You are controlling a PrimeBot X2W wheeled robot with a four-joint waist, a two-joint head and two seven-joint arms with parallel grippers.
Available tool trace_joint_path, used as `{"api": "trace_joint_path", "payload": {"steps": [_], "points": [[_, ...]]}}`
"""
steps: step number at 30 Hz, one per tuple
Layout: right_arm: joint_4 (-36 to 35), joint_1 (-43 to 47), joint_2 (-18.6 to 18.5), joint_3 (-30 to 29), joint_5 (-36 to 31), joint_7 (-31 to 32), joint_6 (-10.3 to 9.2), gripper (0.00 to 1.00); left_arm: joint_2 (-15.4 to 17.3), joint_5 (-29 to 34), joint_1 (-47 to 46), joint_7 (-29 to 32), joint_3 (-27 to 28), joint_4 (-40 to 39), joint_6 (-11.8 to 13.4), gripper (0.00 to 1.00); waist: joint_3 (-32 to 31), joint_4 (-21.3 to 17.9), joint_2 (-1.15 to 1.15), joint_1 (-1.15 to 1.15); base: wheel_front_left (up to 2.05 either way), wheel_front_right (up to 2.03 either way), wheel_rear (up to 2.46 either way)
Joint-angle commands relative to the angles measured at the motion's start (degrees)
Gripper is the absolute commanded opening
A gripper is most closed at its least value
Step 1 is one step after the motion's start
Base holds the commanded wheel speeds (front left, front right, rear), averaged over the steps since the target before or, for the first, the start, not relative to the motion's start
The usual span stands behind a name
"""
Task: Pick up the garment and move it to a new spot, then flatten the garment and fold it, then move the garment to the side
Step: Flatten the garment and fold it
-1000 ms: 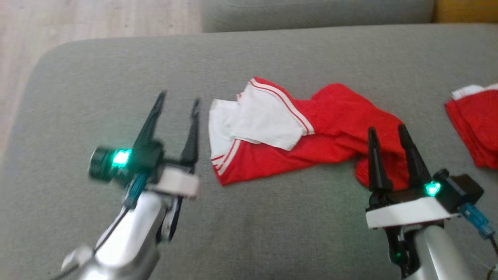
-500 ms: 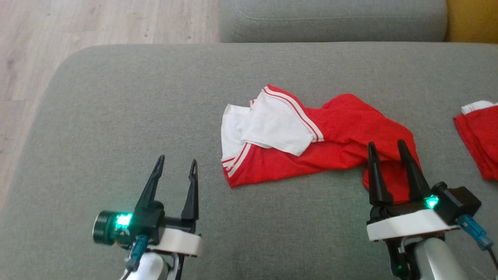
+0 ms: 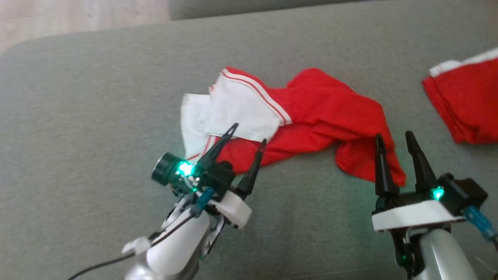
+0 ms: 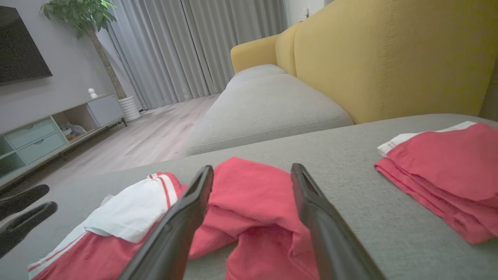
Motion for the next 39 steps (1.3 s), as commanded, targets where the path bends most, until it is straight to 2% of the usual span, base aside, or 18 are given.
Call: {"api": "trace_joint_path", "payload": {"steps": [1, 6, 11, 22, 23, 24, 25, 26, 36, 39], "points": [[-1.7, -2.5, -0.2, 1.2, 0.4, -0.3, 0.37, 1.00, 0.3, 0.6, -2.6, 0.1, 1.3, -0.6, -0.2, 1.00, 2.3, -2.6, 0.00, -0.01, 0.00, 0.00, 0.00], [-0.9, -3.6, -0.2, 1.5, 1.4, -0.6, 0.37, 1.00, -0.8, 2.0, -6.3, 2.3, -0.9, 6.4, -0.8, 1.00, 4.1, -6.2, 0.00, -0.01, 0.00, 0.00, 0.00], [0.4, -4.1, -0.2, 2.3, 2.4, -0.8, 0.37, 1.00, -1.3, 2.3, -8.9, 2.3, -0.5, 12.6, 1.3, 1.00, 4.8, -8.8, 0.00, -0.01, 0.00, 0.00, 0.00], [0.9, -4.5, -0.2, 2.8, 3.4, -0.9, 0.37, 1.00, -2.0, 0.8, -11.1, -0.7, 0.3, 20.6, 2.8, 1.00, 4.4, -10.6, 0.00, -0.01, 0.00, 0.00, 0.00], [0.9, -4.5, -0.2, 2.8, 3.4, -0.9, 0.37, 1.00, -2.0, 0.6, -11.2, -0.9, 0.2, 21.0, 2.7, 0.89, 4.3, -10.6, 0.00, -0.01, 0.00, 0.00, 0.00], [0.9, -4.4, -0.2, 2.8, 3.4, -0.9, 0.37, 1.00, -2.1, 0.4, -11.3, -1.1, 0.2, 21.4, 2.6, 0.47, 4.3, -10.6, 0.00, -0.01, 0.00, 0.00, 0.00], [0.9, -4.4, -0.2, 2.8, 3.4, -0.9, 0.37, 1.00, -2.1, 0.3, -11.5, -1.4, 0.1, 21.8, 2.5, 0.27, 4.2, -10.5, 0.00, -0.01, 0.00, 0.00, 0.00], [0.9, -4.3, -0.2, 2.9, 3.3, -0.9, 0.37, 1.00, -2.2, 0.1, -11.6, -1.6, 0.1, 22.2, 2.4, 0.00, 4.1, -10.5, 0.00, -0.01, 0.00, 0.00, 0.00], [1.5, -3.5, -0.2, 3.5, 2.9, -0.9, 0.37, 1.00, -2.5, -1.9, -12.2, -4.1, 0.6, 22.8, 2.5, 0.00, 2.1, -9.7, 0.00, -0.01, 0.00, 0.00, 0.00], [1.8, -3.5, -0.2, 4.0, 3.0, -0.9, 0.37, 1.00, -1.4, -2.2, -14.0, -4.5, 1.6, 22.0, 2.8, 0.00, 1.2, -9.9, 0.00, -0.01, 0.00, 0.00, 0.00]]}}
